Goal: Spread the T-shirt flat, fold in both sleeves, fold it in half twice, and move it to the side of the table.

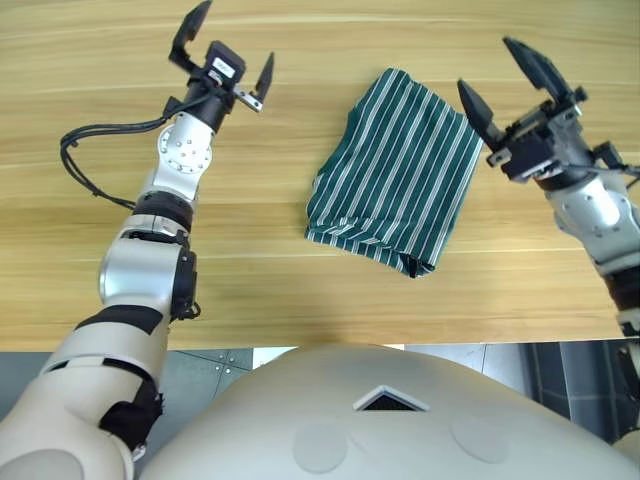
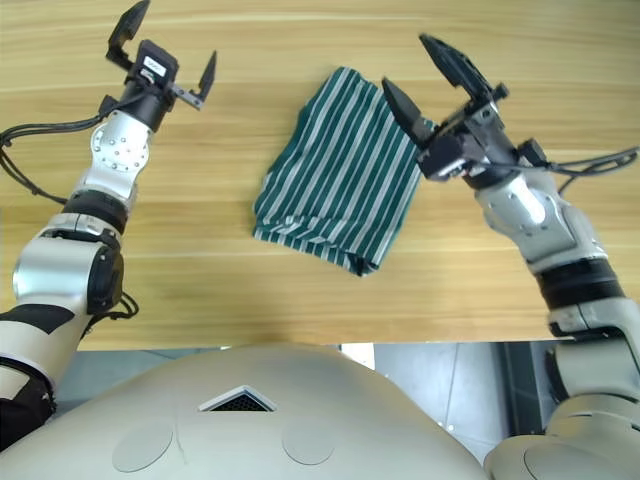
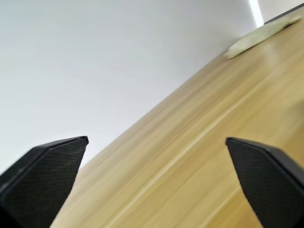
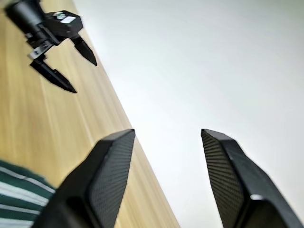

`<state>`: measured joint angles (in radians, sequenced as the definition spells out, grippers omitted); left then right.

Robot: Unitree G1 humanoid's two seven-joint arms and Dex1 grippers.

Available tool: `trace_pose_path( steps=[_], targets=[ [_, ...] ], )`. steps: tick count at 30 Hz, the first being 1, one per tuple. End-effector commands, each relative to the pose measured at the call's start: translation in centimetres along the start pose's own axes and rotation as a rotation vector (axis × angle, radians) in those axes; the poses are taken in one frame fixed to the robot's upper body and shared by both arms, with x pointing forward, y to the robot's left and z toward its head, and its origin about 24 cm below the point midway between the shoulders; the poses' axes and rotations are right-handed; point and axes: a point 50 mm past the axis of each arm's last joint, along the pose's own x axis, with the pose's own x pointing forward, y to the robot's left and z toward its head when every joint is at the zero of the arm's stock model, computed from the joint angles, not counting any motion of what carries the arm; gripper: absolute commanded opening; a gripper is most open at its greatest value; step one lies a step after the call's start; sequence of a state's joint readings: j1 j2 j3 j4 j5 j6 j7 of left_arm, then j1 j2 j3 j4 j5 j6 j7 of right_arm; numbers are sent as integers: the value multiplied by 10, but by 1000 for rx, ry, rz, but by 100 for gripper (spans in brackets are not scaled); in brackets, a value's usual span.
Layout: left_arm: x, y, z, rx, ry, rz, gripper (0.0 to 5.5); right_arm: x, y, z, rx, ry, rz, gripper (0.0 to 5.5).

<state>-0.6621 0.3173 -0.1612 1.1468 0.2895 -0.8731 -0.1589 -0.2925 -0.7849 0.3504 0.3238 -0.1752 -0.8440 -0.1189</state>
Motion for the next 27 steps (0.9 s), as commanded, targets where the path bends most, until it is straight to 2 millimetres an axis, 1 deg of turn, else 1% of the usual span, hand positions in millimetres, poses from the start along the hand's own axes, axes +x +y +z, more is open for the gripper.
trace_pose_path(
  steps=[1,2,3,4,6,8,10,13,15,17,19,20,22,25,27],
  targets=[
    [-1,-76,25,51,-213,-479,536,9,18,-16,9,87,25,257],
    [-11,-98,27,62,-248,-622,536,8,21,-20,-2,114,34,257],
    [-22,-114,25,48,-259,-729,536,6,23,-26,-20,148,38,257],
    [-31,-124,24,30,-262,-803,536,5,23,-31,-33,179,40,257],
    [-46,-138,18,6,-243,-912,536,3,25,-38,-57,225,57,257],
    [-57,-143,10,0,-184,-965,536,2,28,-42,-87,246,89,257],
    [-65,-143,-1,18,-100,-976,536,1,29,-44,-105,255,103,257],
    [-78,-129,-18,48,1,-893,536,0,28,-46,-122,265,113,257],
    [-95,-112,-31,19,74,-768,536,-3,29,-47,-138,276,126,257],
    [-124,-98,-48,5,208,-635,536,-8,31,-48,-145,291,139,257],
    [-144,-95,-55,-24,276,-556,536,-11,33,-49,-151,301,151,257],
    [-150,-99,-54,-41,282,-540,536,-11,35,-49,-152,303,163,257],
    [-149,-110,-47,-75,247,-532,536,-10,37,-49,-156,300,180,257],
    [-127,-125,-28,-120,126,-514,536,-5,43,-43,-157,264,206,257],
    [-114,-129,-20,-143,79,-471,536,-4,49,-34,-158,221,226,257]
  ],
)
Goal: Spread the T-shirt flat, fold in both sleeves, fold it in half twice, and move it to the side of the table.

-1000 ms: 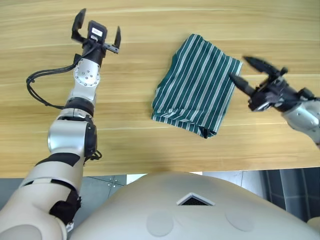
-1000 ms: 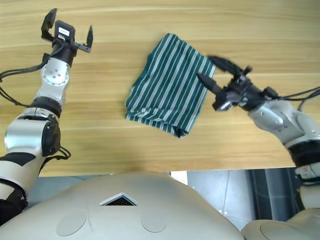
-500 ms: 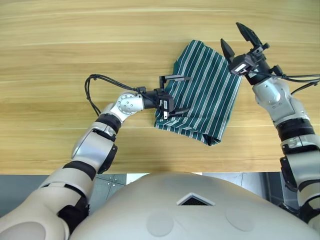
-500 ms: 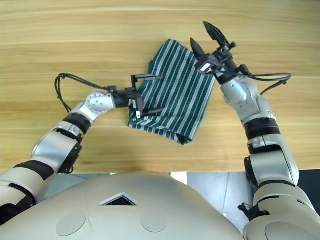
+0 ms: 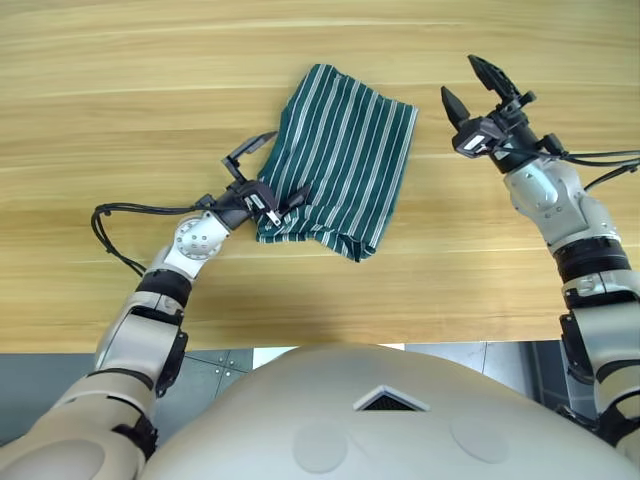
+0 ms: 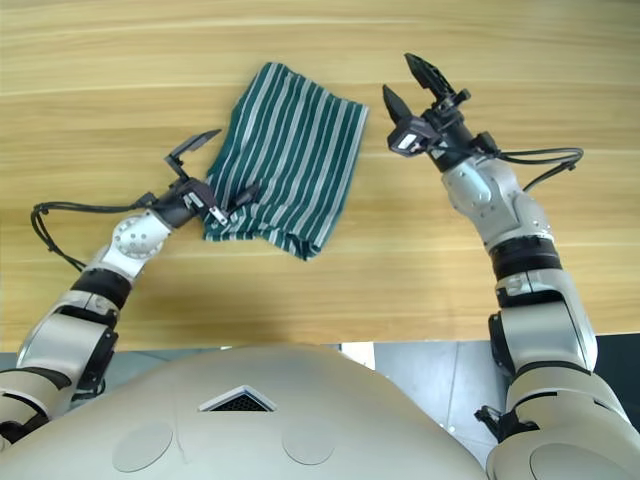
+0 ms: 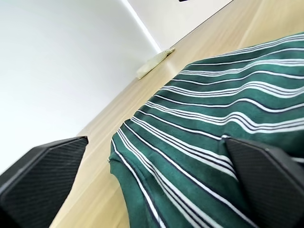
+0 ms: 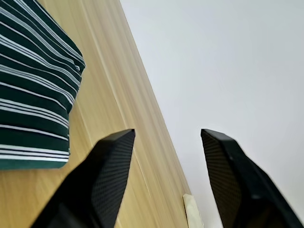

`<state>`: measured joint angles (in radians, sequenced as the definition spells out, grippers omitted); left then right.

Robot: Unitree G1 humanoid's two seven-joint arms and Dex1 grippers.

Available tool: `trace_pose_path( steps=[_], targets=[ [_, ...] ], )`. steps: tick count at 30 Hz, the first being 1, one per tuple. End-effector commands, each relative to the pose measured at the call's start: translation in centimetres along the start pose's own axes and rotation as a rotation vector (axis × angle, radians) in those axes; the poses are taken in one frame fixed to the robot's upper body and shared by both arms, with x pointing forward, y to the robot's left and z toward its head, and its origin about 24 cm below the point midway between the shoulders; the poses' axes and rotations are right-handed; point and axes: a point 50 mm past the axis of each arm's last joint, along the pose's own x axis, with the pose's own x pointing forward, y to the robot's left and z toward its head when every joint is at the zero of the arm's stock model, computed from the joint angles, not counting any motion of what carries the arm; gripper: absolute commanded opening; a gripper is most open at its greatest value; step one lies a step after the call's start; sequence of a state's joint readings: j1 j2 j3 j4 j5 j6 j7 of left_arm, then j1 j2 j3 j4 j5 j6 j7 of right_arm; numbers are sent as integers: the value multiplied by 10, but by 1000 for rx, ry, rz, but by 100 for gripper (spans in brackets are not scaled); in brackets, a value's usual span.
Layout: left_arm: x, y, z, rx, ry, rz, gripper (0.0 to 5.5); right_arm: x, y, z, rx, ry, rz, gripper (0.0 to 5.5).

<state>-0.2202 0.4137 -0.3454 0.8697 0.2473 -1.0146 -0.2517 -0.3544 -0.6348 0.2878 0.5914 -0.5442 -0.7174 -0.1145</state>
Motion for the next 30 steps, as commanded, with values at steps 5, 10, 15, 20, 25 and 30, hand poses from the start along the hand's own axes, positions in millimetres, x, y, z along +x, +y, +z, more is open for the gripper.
trace_pose_path(
  steps=[5,10,15,20,25,30],
  targets=[
    [12,-35,6,-104,24,-21,536,-8,28,68,4,-229,103,257],
    [7,-21,27,-35,-54,68,536,-18,66,102,1,-296,298,257],
    [1,16,48,24,-155,204,536,-32,84,86,-10,-200,434,257],
    [-7,5,30,-6,-53,108,536,-59,102,49,-2,-1,508,257],
    [-14,-10,10,-34,55,11,536,-77,101,45,-34,9,560,257],
    [-13,-43,7,-56,57,-213,536,-71,104,51,-50,-47,582,257]
  ],
)
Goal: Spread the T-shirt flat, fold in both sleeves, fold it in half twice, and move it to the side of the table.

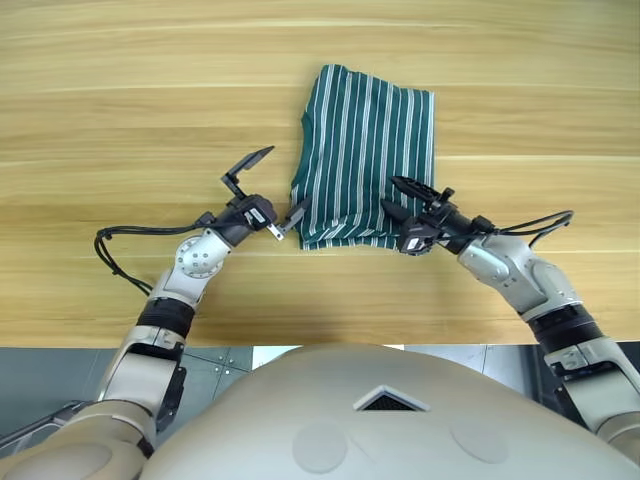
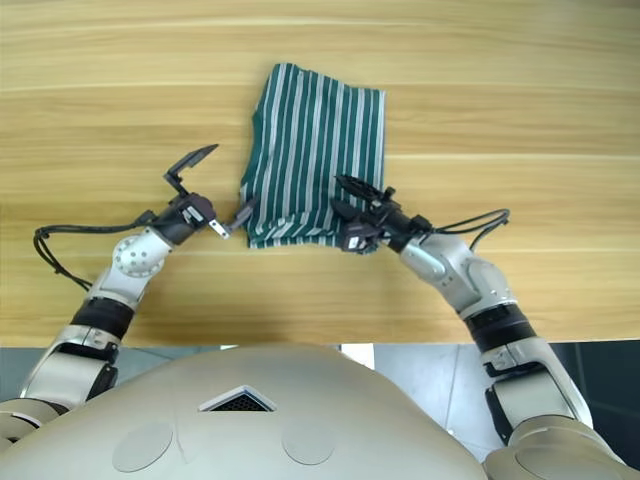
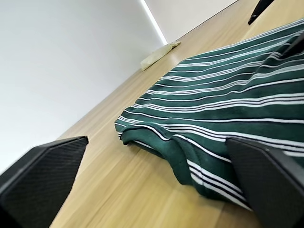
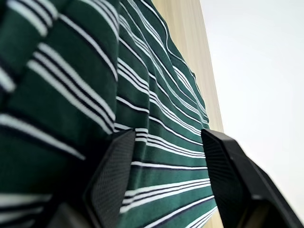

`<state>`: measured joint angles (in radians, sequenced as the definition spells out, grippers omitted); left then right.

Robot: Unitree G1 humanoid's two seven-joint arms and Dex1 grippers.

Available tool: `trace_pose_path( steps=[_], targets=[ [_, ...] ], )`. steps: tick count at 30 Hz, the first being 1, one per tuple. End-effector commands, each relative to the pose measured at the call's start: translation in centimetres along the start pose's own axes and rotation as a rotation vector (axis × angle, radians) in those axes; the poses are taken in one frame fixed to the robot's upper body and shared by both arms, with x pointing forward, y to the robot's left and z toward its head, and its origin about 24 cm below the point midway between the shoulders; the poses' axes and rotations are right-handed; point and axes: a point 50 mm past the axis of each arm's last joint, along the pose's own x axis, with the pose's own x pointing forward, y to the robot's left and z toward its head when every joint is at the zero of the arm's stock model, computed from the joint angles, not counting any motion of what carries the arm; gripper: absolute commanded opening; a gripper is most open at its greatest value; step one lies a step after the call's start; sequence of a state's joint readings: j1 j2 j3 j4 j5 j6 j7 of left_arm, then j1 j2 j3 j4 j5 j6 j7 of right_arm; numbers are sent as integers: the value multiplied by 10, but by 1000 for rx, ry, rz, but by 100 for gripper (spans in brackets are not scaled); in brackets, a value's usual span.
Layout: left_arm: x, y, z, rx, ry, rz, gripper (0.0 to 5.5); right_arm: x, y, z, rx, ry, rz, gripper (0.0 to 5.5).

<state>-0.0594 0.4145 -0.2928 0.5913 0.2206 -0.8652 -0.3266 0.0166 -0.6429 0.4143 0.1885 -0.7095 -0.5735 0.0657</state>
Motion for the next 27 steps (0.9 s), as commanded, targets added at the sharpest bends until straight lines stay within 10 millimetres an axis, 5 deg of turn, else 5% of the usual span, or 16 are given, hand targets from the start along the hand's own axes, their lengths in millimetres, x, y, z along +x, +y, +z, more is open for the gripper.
trace_pose_path(
  steps=[1,8,16,23,27],
  targets=[
    [-7,-38,-9,-20,55,-261,536,-7,23,-5,-33,32,165,257],
    [-16,-40,-14,15,88,-334,536,-10,20,-8,-71,4,175,257],
    [-48,-25,-39,69,285,-357,536,-43,13,-23,-106,-35,238,257],
    [-51,-19,-43,97,310,-375,536,-32,7,-25,-132,-77,187,257],
    [-40,-20,-27,49,173,-311,536,-18,-23,-3,-12,-231,-94,257]
  ],
)
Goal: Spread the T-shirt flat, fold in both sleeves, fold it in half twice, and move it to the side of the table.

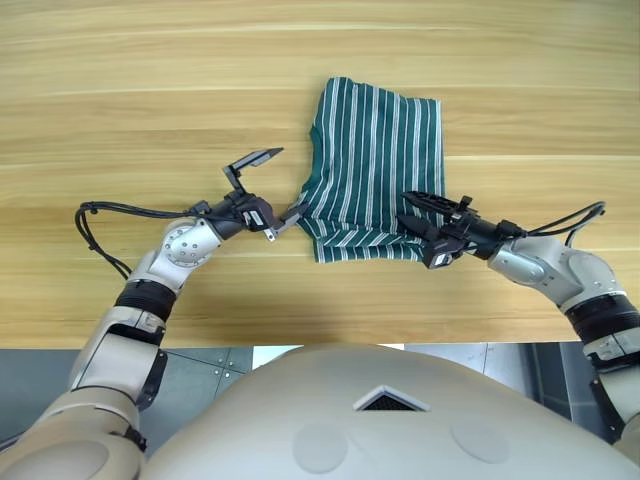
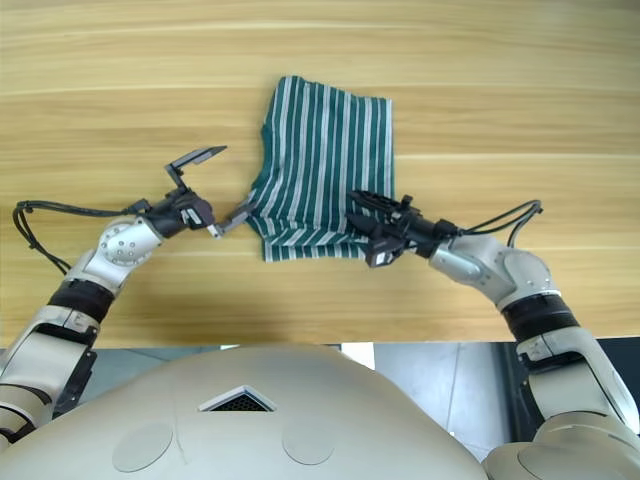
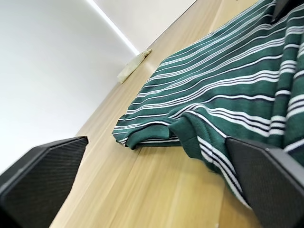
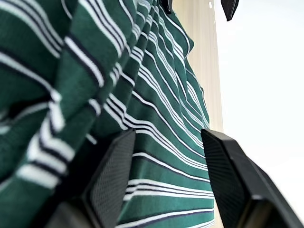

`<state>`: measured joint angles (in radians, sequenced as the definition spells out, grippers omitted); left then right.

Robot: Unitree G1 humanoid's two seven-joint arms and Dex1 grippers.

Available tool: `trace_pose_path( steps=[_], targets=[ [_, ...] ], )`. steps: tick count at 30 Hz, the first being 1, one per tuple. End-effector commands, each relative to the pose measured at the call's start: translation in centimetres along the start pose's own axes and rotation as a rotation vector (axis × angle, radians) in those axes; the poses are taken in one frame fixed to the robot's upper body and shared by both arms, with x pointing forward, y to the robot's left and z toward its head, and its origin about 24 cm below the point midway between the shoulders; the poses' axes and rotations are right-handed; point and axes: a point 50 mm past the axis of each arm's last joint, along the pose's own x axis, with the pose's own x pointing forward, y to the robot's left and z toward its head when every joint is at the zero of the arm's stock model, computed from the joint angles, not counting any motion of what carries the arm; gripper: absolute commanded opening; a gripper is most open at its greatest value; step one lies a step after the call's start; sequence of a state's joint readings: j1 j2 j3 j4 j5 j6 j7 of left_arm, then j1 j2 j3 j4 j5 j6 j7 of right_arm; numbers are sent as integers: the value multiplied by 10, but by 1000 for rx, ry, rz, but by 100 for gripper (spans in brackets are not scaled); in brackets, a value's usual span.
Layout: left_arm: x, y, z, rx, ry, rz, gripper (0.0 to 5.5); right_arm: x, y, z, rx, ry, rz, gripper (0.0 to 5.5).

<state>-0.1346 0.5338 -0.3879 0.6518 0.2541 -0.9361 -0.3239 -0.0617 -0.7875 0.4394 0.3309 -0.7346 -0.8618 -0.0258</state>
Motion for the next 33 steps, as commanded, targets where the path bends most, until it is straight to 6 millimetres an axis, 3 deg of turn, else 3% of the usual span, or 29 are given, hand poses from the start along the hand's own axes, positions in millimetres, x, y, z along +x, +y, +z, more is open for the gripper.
trace_pose_path(
  steps=[1,5,10,12,14,17,18,20,22,24,27,33],
  targets=[
    [-24,-38,-13,-97,108,-147,536,9,-28,12,92,-96,-249,257],
    [-17,-34,11,-129,-51,-66,536,14,-48,14,124,-116,-345,257],
    [-24,-12,60,-255,-345,55,536,15,-48,16,132,-125,-343,257],
    [-30,-7,64,-286,-364,58,536,14,-49,12,127,-98,-337,257],
    [-43,5,51,-246,-268,84,536,-5,-46,-6,78,25,-267,257],
    [-75,35,30,-149,-89,199,536,-66,-44,-28,36,246,-185,257],
    [-86,37,20,-85,46,165,536,-88,-37,-28,49,322,-134,257],
    [-107,28,2,-10,273,42,536,-115,-20,-23,88,417,-27,257],
    [-127,7,-6,35,443,-170,536,-125,4,-7,142,447,105,257],
    [-122,-12,11,43,389,-350,536,-112,22,16,190,372,211,257],
    [-102,-46,42,7,201,-590,536,-87,30,36,201,238,312,257],
    [-81,-58,54,29,70,-757,536,-71,30,45,178,127,431,257]
  ],
)
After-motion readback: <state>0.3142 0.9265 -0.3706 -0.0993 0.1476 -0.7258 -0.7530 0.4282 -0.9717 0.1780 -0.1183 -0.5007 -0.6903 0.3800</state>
